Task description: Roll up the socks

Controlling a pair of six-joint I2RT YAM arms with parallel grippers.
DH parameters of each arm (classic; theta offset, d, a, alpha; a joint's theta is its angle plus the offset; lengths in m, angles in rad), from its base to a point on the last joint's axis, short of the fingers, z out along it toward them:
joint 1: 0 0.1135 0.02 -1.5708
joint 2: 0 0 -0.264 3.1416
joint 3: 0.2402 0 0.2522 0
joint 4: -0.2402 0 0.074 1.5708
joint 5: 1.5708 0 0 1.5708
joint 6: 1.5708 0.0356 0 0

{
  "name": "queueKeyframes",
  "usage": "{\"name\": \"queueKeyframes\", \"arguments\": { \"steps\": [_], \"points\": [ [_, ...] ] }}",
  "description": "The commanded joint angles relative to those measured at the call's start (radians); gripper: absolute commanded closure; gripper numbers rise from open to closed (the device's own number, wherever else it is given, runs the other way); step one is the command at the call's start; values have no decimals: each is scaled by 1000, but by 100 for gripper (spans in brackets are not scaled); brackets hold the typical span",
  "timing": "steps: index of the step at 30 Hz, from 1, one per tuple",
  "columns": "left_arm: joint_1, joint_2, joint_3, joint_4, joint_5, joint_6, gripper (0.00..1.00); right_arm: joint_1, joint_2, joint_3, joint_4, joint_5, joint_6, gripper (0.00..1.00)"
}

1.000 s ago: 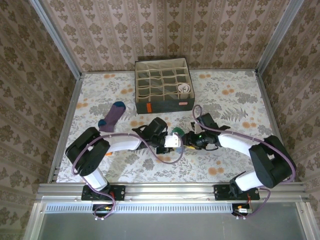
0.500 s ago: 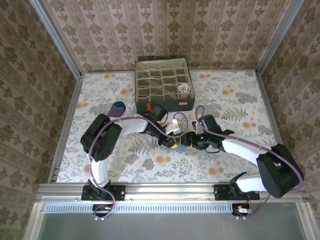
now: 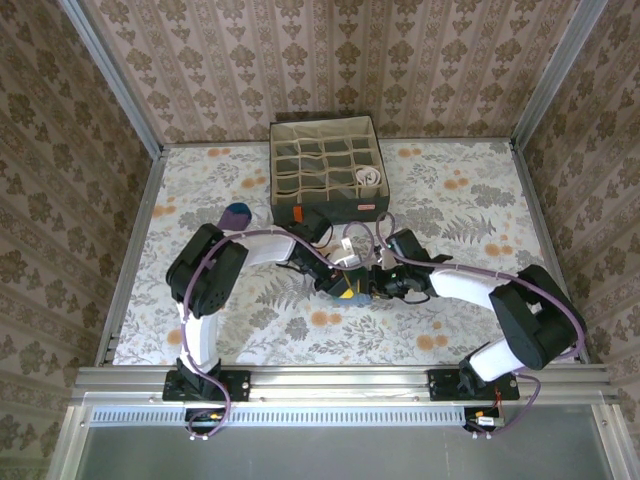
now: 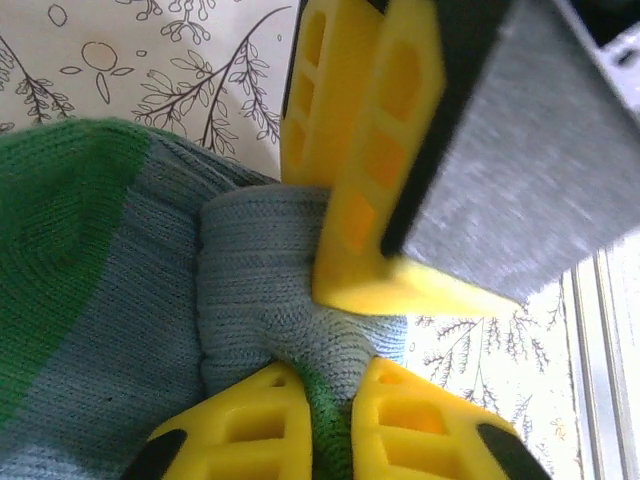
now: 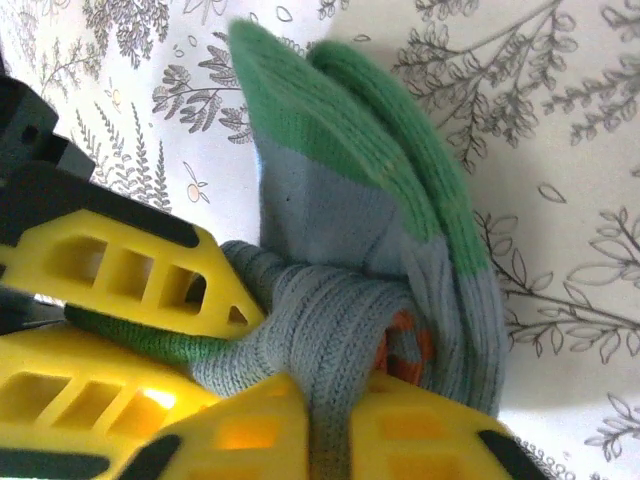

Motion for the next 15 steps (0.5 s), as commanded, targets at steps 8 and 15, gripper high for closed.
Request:
{"name": "queueKeyframes", "arguments": {
  "steps": [8, 15],
  "points": [
    [-36, -327, -248, 218, -225, 168, 60, -30, 67, 30, -270, 105, -29, 100],
    [-209, -527, -443, 427, -646, 389, 49, -34, 122, 70, -307, 98, -47, 100]
  ]
}}
